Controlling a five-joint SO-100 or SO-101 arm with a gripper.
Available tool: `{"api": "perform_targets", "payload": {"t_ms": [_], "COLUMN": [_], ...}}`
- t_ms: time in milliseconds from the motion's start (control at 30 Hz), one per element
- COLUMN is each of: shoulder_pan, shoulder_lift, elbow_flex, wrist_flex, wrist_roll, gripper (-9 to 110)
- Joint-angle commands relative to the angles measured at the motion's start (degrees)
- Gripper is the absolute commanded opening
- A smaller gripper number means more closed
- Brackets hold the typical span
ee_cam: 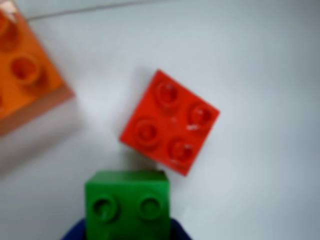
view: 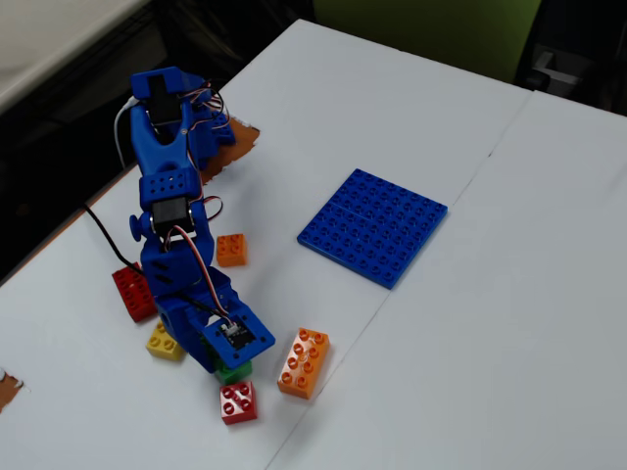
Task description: Pick up the 2x4 green block and go up the 8x8 blue block.
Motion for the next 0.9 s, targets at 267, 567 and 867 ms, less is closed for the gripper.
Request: {"api": "perform_targets", "payload": {"t_ms": [267, 567, 867], "shoulder_pan": [-4.13, -9.67, -26.46], "shoulder_lift": [11.34, 34.01, 45.88], "elbow_flex": [-1.76, -1.76, -0.97], "wrist_flex": [15.82, 43.51, 36.83], "wrist_roll": [7.56, 3.08, 32.43], "gripper": [8, 8, 8]}}
